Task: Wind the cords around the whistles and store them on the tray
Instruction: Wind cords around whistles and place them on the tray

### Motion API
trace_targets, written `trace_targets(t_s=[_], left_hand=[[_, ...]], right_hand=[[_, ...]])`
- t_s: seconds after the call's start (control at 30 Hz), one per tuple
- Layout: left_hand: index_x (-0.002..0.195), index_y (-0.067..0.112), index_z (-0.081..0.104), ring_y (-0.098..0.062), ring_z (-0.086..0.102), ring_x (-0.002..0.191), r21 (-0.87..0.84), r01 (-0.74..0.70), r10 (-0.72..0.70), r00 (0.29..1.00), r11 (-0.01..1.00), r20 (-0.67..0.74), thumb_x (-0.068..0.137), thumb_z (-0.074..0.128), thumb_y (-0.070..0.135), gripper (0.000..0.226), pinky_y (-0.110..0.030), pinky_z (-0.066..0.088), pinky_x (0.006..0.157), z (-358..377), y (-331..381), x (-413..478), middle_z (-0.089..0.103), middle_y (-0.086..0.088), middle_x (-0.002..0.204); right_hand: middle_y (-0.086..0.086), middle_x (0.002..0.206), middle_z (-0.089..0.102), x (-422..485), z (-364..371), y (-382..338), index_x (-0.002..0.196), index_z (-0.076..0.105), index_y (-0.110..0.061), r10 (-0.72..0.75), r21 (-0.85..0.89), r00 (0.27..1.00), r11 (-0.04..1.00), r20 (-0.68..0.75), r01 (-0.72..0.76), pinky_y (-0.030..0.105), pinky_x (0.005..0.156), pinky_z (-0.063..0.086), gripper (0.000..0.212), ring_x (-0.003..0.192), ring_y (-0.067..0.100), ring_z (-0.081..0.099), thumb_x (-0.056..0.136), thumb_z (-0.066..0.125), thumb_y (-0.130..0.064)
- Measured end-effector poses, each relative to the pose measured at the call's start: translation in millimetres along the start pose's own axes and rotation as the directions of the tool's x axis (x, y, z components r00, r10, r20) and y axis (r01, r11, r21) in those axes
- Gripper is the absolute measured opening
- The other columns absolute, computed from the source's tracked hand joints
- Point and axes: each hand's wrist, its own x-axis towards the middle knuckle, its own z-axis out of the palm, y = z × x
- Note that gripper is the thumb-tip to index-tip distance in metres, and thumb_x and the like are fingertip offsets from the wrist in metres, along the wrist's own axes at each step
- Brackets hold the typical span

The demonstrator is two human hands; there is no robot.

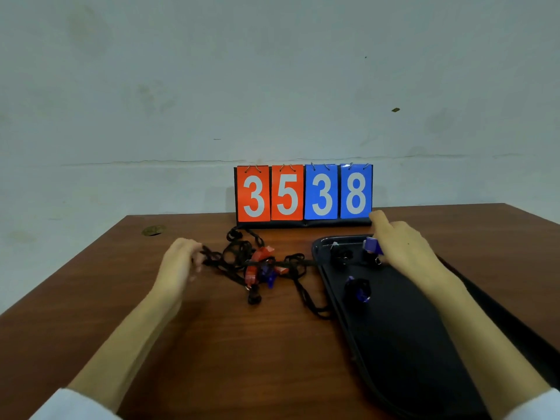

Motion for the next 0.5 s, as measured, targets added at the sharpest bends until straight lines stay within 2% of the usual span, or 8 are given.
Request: trace_targets(t_s=[0.03,0.07,0.1,0.2,0.33,0.4,0.43,0.5], left_hand=[[0.08,0.012,0.047,-0.016,0.045,0.059,0.332,-0.078,0.111,0.99,0.94,-0.082,0.096,0.041,0.021,0.019,-0.029,0.031,0.054,3,-6,0,0.051,-0.001,0.068],[0.085,0.012,0.05,-0.015,0.048,0.06,0.537,-0.132,0.227,0.967,0.833,-0.113,0.097,0.042,0.023,0.018,-0.03,0.033,0.051,7,-12,0,0.055,-0.002,0.07],[0.088,0.012,0.053,-0.015,0.051,0.061,0.595,-0.149,0.277,0.952,0.79,-0.13,0.097,0.043,0.025,0.019,-0.029,0.035,0.051,10,-15,-2,0.057,-0.001,0.071],[0.086,0.013,0.058,-0.016,0.054,0.06,0.624,-0.092,0.286,0.933,0.776,-0.218,0.098,0.043,0.029,0.025,-0.029,0.04,0.053,9,-19,-3,0.058,0.0,0.068],[0.084,0.014,0.067,-0.022,0.056,0.077,0.776,-0.127,0.428,0.882,0.618,-0.197,0.093,0.053,0.029,0.022,-0.039,0.038,0.077,6,-26,-5,0.059,0.003,0.065],[0.09,0.009,0.07,-0.014,0.057,0.071,0.609,-0.18,0.357,0.916,0.773,-0.181,0.092,0.056,0.025,0.021,-0.034,0.044,0.072,13,-22,-6,0.06,0.003,0.067],[0.091,0.008,0.069,-0.012,0.057,0.068,0.408,-0.151,0.245,0.951,0.901,-0.188,0.092,0.057,0.022,0.019,-0.033,0.047,0.069,17,-17,-7,0.062,0.002,0.068],[0.094,0.009,0.067,-0.016,0.057,0.061,0.011,-0.044,0.045,0.984,0.999,-0.175,0.092,0.056,0.019,0.015,-0.031,0.049,0.06,20,-8,-11,0.061,-0.004,0.069]], right_hand=[[0.009,0.065,0.051,0,1,-1,0.079,0.046,-0.009,-0.007,0.078,1.0,0.997,0.028,0.004,0.027,0.053,0.033,0.038,0.057,0.019,0.045,0.098,0.025,-0.035],[0.008,0.064,0.05,0,2,-4,0.077,0.045,-0.009,-0.008,0.135,0.998,0.991,0.057,0.0,0.027,0.053,0.033,0.034,0.056,0.018,0.043,0.097,0.028,-0.032],[0.005,0.063,0.048,1,3,-6,0.075,0.043,-0.01,-0.02,0.153,0.996,0.988,0.086,0.007,0.027,0.053,0.033,0.029,0.055,0.016,0.042,0.096,0.032,-0.027],[0.002,0.065,0.044,1,3,-9,0.072,0.044,-0.013,-0.06,0.174,0.991,0.984,0.117,0.039,0.022,0.049,0.032,0.021,0.054,0.01,0.04,0.092,0.045,-0.016],[0.004,0.064,0.055,-4,3,-12,0.082,0.053,-0.01,-0.132,0.406,0.981,0.912,0.14,0.065,0.023,0.054,0.043,0.026,0.051,0.01,0.047,0.094,0.051,-0.033],[0.004,0.067,0.056,-8,4,-18,0.09,0.053,-0.01,-0.192,0.631,0.963,0.775,0.191,0.03,0.03,0.066,0.056,0.029,0.053,0.011,0.052,0.093,0.05,-0.038],[0.003,0.067,0.054,-10,3,-21,0.093,0.053,-0.01,-0.219,0.735,0.949,0.677,0.225,-0.018,0.032,0.066,0.057,0.029,0.052,0.011,0.051,0.094,0.048,-0.038],[0.0,0.062,0.048,-14,3,-23,0.094,0.049,-0.012,-0.272,0.826,0.911,0.552,0.311,-0.117,0.023,0.044,0.048,0.028,0.043,0.008,0.039,0.095,0.043,-0.04]])
